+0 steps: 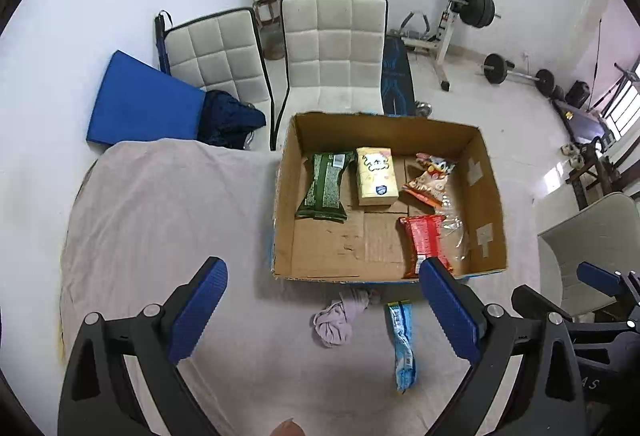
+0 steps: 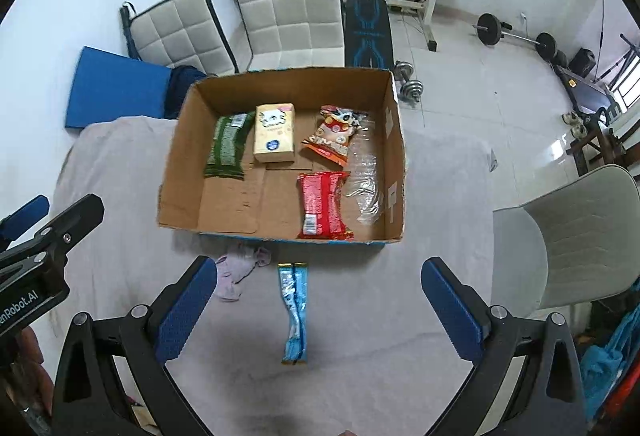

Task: Organize soft objects
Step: 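Grasp the lilac cloth with the left tool while the right grasps the blue wrapper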

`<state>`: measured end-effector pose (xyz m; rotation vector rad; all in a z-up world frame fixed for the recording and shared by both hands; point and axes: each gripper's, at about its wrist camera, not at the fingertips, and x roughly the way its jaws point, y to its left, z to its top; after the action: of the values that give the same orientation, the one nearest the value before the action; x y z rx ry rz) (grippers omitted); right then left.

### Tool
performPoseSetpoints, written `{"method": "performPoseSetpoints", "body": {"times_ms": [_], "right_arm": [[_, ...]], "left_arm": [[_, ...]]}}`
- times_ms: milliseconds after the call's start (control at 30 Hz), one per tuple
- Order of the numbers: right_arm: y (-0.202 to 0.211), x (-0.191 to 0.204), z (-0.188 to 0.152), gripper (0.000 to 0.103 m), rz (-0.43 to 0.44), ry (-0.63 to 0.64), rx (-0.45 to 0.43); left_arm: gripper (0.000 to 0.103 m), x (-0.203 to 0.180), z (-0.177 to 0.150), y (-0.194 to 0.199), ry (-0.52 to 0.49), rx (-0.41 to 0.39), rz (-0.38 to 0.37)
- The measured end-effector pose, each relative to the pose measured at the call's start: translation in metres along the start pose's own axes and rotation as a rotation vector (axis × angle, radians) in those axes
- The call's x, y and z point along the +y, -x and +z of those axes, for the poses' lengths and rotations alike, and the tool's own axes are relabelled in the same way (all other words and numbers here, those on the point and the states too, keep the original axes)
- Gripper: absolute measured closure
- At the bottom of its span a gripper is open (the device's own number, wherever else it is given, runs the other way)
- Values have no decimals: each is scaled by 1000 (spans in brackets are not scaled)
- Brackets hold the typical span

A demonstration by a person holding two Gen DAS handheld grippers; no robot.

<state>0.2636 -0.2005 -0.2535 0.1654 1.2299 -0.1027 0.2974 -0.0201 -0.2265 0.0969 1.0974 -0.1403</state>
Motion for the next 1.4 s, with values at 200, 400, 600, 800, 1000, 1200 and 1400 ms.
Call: {"method": "performPoseSetpoints", "body": {"times_ms": [200,400,600,800,1000,1200,1400], "right_arm": [[29,4,-9,0,23,-7,-33],[36,8,-15,0,34,-3,-33],[-39,14,-43,0,22,2,134],[-166,15,-94,26,35,-84,413],[-228,20,-119,36,16,-118,487],[-223,12,-128,82,-44,-97,475],[-205,-18,-135,85,-26,-154,500]], "left_arm": [[5,0,-8,30,7,-52,-9],[5,3,-13,40,17,-71,-12],[5,12,-31,-6,-6,16,73],[5,18,-79,-102,-64,260,106],[5,15,-108,-160,-101,387,82],[5,-5,-104,-205,-155,454,38],[5,-40,-94,-247,-250,483,28]]}}
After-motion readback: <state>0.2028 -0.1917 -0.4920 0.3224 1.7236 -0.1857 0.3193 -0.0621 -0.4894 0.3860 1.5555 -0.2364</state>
